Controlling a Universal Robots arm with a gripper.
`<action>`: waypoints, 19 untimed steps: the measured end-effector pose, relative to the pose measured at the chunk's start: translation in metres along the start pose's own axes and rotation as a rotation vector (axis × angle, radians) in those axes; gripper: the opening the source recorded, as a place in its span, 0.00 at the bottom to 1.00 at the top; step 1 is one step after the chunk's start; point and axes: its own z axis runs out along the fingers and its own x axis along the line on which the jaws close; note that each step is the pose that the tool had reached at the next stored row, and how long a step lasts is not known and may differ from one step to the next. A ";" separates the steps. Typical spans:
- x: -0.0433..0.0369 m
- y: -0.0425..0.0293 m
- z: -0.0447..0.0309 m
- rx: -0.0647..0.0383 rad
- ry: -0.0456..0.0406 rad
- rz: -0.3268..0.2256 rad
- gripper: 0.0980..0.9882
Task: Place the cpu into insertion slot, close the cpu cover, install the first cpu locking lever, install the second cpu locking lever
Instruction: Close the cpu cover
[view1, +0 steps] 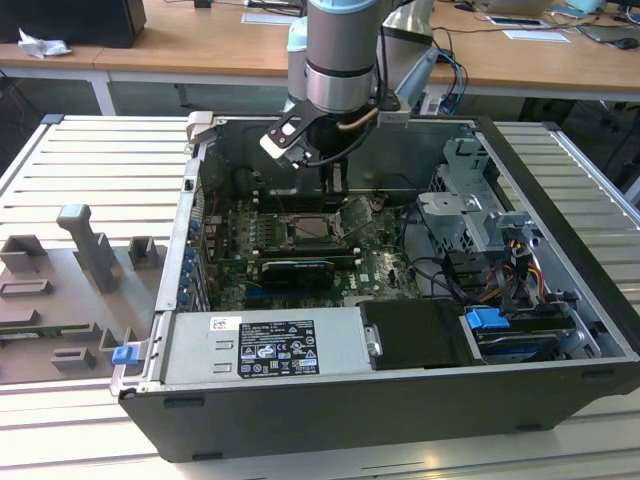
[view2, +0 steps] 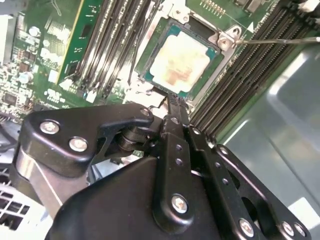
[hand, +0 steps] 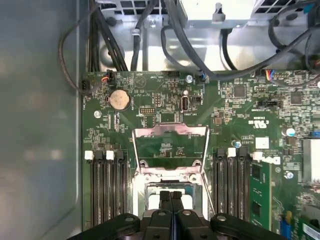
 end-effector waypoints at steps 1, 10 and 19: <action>0.0001 0.0001 -0.0023 0.000 -0.0001 0.000 0.01; 0.0003 0.0092 -0.0052 0.000 -0.0001 0.000 0.01; 0.0007 0.0208 -0.0162 0.002 -0.0003 0.000 0.01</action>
